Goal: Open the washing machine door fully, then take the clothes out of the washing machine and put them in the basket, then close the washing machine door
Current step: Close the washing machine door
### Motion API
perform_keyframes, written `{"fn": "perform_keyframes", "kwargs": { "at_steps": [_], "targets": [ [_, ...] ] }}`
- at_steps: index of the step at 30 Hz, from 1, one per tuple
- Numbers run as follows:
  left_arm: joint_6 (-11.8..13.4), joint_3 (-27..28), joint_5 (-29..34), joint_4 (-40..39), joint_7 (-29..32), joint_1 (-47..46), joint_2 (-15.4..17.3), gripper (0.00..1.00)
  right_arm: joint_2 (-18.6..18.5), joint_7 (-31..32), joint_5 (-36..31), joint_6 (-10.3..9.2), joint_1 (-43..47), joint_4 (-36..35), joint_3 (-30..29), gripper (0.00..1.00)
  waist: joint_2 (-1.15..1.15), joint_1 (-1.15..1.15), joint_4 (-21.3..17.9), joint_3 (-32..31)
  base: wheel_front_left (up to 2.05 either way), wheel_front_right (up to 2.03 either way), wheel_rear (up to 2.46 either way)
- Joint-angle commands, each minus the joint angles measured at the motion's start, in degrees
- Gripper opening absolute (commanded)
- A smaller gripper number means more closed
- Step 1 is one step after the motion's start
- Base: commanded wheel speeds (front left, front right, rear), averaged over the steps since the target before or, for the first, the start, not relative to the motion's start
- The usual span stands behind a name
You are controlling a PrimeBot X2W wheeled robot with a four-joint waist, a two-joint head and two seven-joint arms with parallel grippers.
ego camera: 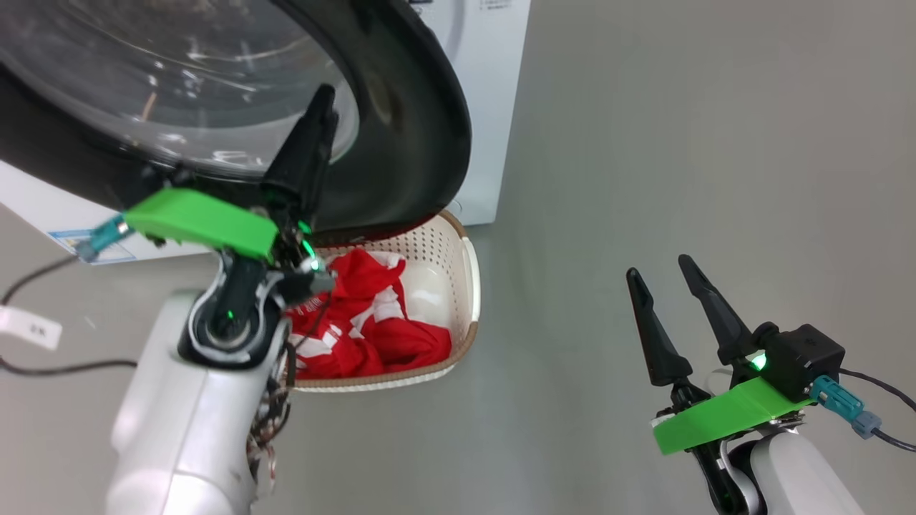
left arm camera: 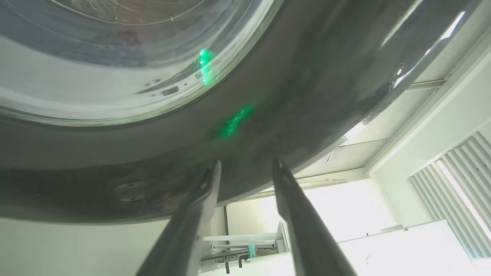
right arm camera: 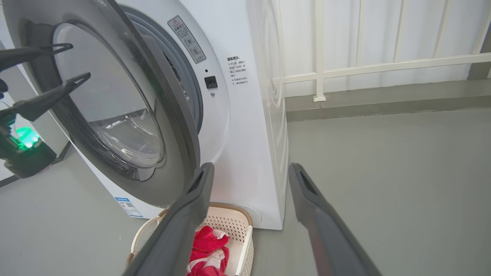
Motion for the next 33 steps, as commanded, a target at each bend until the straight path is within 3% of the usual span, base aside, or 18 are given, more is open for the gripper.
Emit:
{"fn": "perform_keyframes", "kwargs": {
  "at_steps": [1, 10, 17, 22, 25, 33],
  "targets": [
    [-0.41, 1.21, 0.69, -2.05, -0.48, 0.74, 1.5, 1.0, -0.08, -0.37, 0.09, 0.2, -1.24, -1.04, 0.85, 1.0, 0.0, 0.0, 1.08, -1.47, 0.0, 0.0, 0.0],
    [-0.42, -0.9, 8.29, -8.49, -5.68, 8.85, 4.06, 1.0, -0.08, -0.37, -2.72, 0.2, -0.87, -0.29, -1.84, 1.0, 0.0, 0.0, 3.12, -5.2, 0.0, 0.0, 0.0],
    [-0.36, -7.53, 30.68, -11.11, -19.85, 14.57, 11.19, 1.0, -0.08, -0.37, -6.41, 0.2, -0.27, -0.91, -3.96, 1.0, 0.0, 0.0, 3.93, -8.12, 0.0, 0.0, 0.0],
    [3.68, -7.82, 46.01, -13.34, -22.26, 18.46, 13.33, 1.0, -0.08, -0.37, -9.09, 0.2, 1.27, -1.71, -5.44, 1.0, 0.0, 0.0, 4.69, -9.78, 0.0, 0.0, 0.0],
    [6.6, -5.27, 56.04, -17.89, -22.33, 21.56, 13.25, 1.0, -0.08, -0.37, -10.33, 0.2, 2.2, -2.22, -5.9, 1.0, 0.0, 0.0, 5.04, -10.43, 0.0, 0.0, 0.0],
    [9.74, -1.08, 69.17, -23.39, -22.35, 30.95, 11.8, 1.0, -0.08, -0.37, -13.58, 0.2, 4.26, -3.58, -6.71, 1.0, 0.0, 0.0, 5.11, -12.72, 0.0, 0.0, 0.0]
  ]
}}
